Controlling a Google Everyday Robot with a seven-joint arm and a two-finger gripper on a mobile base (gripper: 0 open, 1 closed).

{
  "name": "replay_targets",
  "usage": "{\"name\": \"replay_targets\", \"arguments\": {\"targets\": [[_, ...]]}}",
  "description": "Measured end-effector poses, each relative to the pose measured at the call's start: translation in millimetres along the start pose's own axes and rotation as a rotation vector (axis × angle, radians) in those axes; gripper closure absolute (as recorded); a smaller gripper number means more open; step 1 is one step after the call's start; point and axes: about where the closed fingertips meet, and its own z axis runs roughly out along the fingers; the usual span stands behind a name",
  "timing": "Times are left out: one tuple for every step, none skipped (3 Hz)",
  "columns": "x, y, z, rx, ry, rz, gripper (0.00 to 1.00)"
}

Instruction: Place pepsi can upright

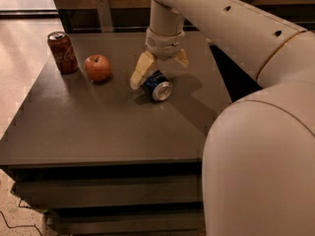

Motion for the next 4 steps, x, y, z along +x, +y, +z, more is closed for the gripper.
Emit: {"name": "replay_targets", "arguments": {"targets": [[-4, 0, 4, -0.002, -0.009, -0.001, 0.12], [-8, 0, 6, -0.002, -0.021, -0.002, 0.36], [-13, 1, 9, -0.002, -0.033, -0.004, 0.67], [-15, 1, 11, -0.002, -0.037, -0.005, 0.88]]}}
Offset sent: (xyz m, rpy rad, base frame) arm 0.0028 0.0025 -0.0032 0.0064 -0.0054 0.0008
